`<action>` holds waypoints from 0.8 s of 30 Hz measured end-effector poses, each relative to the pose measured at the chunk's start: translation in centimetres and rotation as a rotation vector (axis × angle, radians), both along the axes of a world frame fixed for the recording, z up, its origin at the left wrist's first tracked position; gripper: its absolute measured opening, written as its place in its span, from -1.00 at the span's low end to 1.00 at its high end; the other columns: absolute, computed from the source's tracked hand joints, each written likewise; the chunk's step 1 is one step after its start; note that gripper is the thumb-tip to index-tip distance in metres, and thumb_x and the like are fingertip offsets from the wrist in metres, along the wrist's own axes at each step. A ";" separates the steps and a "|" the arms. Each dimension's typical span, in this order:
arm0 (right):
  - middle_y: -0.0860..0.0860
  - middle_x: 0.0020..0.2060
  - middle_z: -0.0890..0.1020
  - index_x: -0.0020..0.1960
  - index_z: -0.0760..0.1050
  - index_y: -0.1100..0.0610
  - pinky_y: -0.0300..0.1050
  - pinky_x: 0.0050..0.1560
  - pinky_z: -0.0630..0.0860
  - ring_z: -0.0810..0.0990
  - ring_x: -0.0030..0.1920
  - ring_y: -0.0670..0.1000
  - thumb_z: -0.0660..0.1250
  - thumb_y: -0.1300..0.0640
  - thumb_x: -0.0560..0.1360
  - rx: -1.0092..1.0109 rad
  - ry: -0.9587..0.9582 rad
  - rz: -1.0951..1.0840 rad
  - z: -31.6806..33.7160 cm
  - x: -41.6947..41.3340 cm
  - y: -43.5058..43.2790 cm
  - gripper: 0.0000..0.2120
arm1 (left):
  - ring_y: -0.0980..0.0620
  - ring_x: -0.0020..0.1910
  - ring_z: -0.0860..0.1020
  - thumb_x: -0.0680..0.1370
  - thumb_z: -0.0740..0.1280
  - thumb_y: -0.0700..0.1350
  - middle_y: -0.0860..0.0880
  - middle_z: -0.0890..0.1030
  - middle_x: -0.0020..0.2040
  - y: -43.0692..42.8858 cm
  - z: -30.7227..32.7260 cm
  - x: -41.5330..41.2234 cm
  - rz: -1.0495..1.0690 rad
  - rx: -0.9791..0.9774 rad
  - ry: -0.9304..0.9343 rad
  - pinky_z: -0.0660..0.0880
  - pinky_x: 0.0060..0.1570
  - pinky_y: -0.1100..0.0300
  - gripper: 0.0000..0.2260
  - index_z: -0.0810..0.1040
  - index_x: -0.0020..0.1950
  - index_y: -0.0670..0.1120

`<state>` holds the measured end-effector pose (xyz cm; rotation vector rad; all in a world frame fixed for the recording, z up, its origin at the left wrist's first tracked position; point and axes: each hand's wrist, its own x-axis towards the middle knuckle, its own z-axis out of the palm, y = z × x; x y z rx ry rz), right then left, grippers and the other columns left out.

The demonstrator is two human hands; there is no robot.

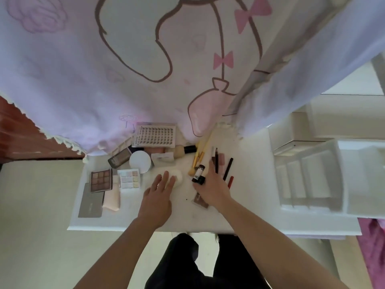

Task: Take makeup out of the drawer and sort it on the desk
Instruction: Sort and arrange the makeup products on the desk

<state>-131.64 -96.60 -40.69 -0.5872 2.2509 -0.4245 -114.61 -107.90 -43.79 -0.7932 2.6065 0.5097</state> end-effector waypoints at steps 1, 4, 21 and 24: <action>0.12 0.41 0.36 0.62 -0.12 0.07 -0.09 -0.24 0.48 0.63 -0.01 0.12 0.36 -0.03 0.56 0.013 0.010 0.034 -0.1 -0.4 -0.3 -0.15 | -0.03 0.60 -0.17 0.61 0.12 -0.16 0.02 -0.19 0.62 0.1 0.0 0.0 0.010 0.007 -0.001 0.15 0.50 0.01 -0.35 -0.12 0.63 0.04; 0.12 0.26 0.53 0.52 0.11 0.12 -0.01 0.13 0.53 0.57 0.24 0.13 0.42 0.01 0.53 0.008 0.024 0.080 -1.4 -1.5 -1.2 -0.29 | -0.04 0.61 -0.12 0.59 0.15 -0.19 0.01 -0.12 0.63 0.3 -0.1 -0.2 0.044 0.020 0.027 0.20 0.47 -0.02 -0.35 -0.06 0.63 0.03; 0.02 0.04 0.66 0.37 0.51 -0.05 -0.24 0.03 0.50 0.61 0.04 0.06 0.30 0.06 0.62 -0.311 -0.266 -0.139 0.2 -3.4 6.5 -0.68 | -0.08 0.45 0.30 0.61 0.24 -0.13 -0.04 0.37 0.49 0.1 2.6 -3.8 0.433 0.187 0.178 0.30 0.40 -0.02 -0.61 0.43 0.45 0.01; -0.02 -0.09 0.64 0.26 0.57 -0.07 -0.15 0.03 0.49 0.57 -0.13 -0.05 0.28 0.09 0.64 -0.407 -0.419 -0.206 2.1 -3.4 7.1 -0.77 | -0.01 0.20 0.48 0.64 0.25 0.01 -0.01 0.54 0.23 1.2 5.6 -6.7 0.650 0.571 0.340 0.43 0.18 0.08 -0.75 0.50 0.32 0.07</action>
